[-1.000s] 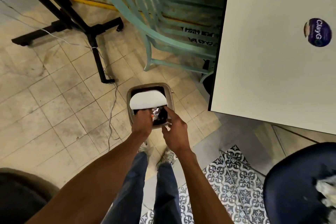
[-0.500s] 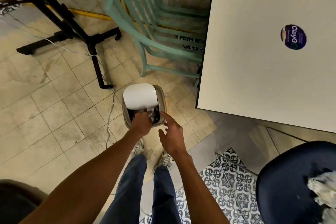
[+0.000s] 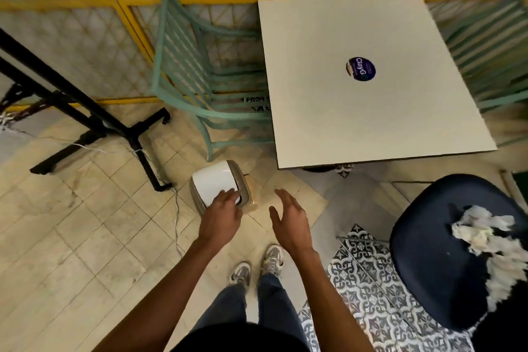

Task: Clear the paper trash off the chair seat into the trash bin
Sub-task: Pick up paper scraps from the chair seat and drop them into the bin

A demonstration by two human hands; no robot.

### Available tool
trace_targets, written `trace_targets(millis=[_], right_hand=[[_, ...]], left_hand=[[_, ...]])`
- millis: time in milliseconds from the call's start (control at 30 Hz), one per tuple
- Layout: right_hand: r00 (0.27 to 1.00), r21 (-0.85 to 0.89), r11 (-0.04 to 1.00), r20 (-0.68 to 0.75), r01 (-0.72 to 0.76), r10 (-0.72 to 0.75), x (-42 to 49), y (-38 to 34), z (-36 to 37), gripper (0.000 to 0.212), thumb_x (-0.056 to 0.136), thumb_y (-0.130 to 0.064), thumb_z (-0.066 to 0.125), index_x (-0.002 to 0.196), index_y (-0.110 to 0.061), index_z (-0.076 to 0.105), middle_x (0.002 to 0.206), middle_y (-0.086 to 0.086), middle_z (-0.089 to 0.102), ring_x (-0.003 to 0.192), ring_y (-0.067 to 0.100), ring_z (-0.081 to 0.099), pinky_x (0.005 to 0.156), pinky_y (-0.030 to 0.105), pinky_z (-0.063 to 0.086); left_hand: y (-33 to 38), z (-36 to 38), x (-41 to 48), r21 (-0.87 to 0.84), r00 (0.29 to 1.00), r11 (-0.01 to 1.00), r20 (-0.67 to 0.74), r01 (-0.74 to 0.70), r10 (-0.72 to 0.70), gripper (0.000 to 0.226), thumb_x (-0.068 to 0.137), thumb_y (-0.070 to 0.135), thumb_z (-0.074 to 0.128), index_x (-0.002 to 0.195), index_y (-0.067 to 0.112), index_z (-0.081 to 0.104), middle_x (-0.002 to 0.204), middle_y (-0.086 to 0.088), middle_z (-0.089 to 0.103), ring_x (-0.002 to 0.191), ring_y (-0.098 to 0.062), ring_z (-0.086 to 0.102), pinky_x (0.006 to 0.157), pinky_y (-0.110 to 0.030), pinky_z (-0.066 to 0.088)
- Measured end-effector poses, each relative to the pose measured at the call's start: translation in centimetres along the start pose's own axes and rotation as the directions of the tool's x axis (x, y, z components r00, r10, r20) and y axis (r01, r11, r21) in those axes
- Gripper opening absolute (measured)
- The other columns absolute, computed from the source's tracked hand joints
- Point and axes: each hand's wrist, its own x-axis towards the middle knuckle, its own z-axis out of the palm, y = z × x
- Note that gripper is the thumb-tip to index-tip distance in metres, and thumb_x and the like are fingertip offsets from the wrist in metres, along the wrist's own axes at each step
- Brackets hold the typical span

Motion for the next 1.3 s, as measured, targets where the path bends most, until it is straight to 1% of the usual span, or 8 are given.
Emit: trace_targets(millis=[133, 267, 433, 600, 800, 933, 1100, 1300], right_hand=[[0.985, -0.067, 0.994, -0.156, -0.083, 0.072, -3.8, 0.3, -3.0, 0.049, 0.104, -0.033, 0.061, 0.152, -0.025, 0.051, 0.157, 0.001, 0.053, 0.136, 0.027, 0.058, 0.11, 0.04, 0.05], [0.954, -0.097, 0.979, -0.262, -0.179, 0.148, -7.1, 1.8, -5.6, 0.051, 0.105, -0.042, 0.056, 0.153, -0.028, 0.048, 0.159, 0.0, 0.051, 0.135, 0.026, 0.057, 0.113, 0.042, 0.048], [0.876, -0.08, 0.949, -0.414, -0.304, 0.246, -11.6, 6.0, -8.6, 0.055, 0.106, -0.052, 0.046, 0.154, -0.024, 0.047, 0.16, 0.003, 0.049, 0.145, 0.027, 0.048, 0.123, 0.045, 0.035], [0.783, 0.008, 0.907, -0.501, -0.421, 0.368, -15.4, 11.6, -11.5, 0.057, 0.106, -0.055, 0.044, 0.154, -0.025, 0.047, 0.163, 0.002, 0.046, 0.152, 0.026, 0.039, 0.126, 0.049, 0.03], [0.689, 0.121, 0.821, -0.484, -0.558, 0.539, -18.8, 20.0, -15.0, 0.054, 0.108, -0.051, 0.045, 0.156, -0.025, 0.046, 0.167, -0.001, 0.04, 0.155, 0.023, 0.035, 0.128, 0.044, 0.021], [0.652, 0.188, 0.789, -0.469, -0.585, 0.596, -20.0, 26.2, -18.3, 0.054, 0.108, -0.051, 0.047, 0.156, -0.026, 0.046, 0.165, 0.0, 0.042, 0.154, 0.024, 0.037, 0.127, 0.044, 0.027], [0.624, 0.225, 0.77, -0.474, -0.597, 0.622, -21.0, 32.8, -22.4, 0.051, 0.106, -0.042, 0.054, 0.152, -0.019, 0.052, 0.159, 0.005, 0.05, 0.146, 0.028, 0.048, 0.119, 0.047, 0.041], [0.585, 0.272, 0.733, -0.461, -0.623, 0.668, -21.5, 39.0, -27.5, 0.051, 0.106, -0.041, 0.055, 0.151, -0.016, 0.053, 0.158, 0.007, 0.051, 0.144, 0.027, 0.051, 0.116, 0.043, 0.043]], left_hand=[[3.3, -2.7, -1.2, 0.01, 0.978, 0.978, -0.016, -0.207, 0.207, 0.04, 0.093, 0.014, 0.066, 0.132, 0.013, 0.062, 0.128, -0.008, 0.067, 0.119, -0.03, 0.06, 0.094, -0.042, 0.056], [6.6, -3.2, -1.8, 0.011, 0.948, 0.948, 0.004, -0.318, 0.318, 0.042, 0.096, 0.017, 0.063, 0.138, 0.011, 0.06, 0.14, -0.009, 0.062, 0.127, -0.029, 0.058, 0.1, -0.039, 0.053], [12.2, -1.8, -2.3, -0.001, 0.853, 0.857, 0.085, -0.516, 0.514, 0.053, 0.096, 0.02, 0.065, 0.147, 0.011, 0.053, 0.15, -0.013, 0.055, 0.14, -0.034, 0.048, 0.113, -0.044, 0.044], [19.6, 2.0, -2.2, -0.024, 0.753, 0.772, 0.201, -0.635, 0.626, 0.06, 0.093, 0.037, 0.052, 0.147, 0.009, 0.052, 0.149, -0.014, 0.055, 0.144, -0.035, 0.044, 0.115, -0.045, 0.042], [28.6, 8.8, -2.3, -0.071, 0.673, 0.714, 0.281, -0.697, 0.684, 0.059, 0.094, 0.045, 0.047, 0.143, 0.013, 0.057, 0.144, -0.011, 0.059, 0.138, -0.033, 0.05, 0.112, -0.041, 0.044], [34.8, 13.3, -2.5, -0.062, 0.646, 0.698, 0.327, -0.713, 0.689, 0.051, 0.097, 0.037, 0.054, 0.143, 0.015, 0.058, 0.145, -0.012, 0.059, 0.139, -0.033, 0.05, 0.115, -0.041, 0.04], [41.2, 18.1, -2.7, -0.047, 0.618, 0.676, 0.361, -0.736, 0.698, 0.046, 0.101, 0.032, 0.059, 0.144, 0.017, 0.056, 0.146, -0.007, 0.058, 0.141, -0.029, 0.048, 0.117, -0.04, 0.04], [48.8, 22.1, -2.3, -0.051, 0.578, 0.651, 0.412, -0.757, 0.704, 0.04, 0.1, 0.026, 0.06, 0.139, 0.014, 0.058, 0.138, -0.007, 0.062, 0.13, -0.028, 0.056, 0.11, -0.041, 0.046]])
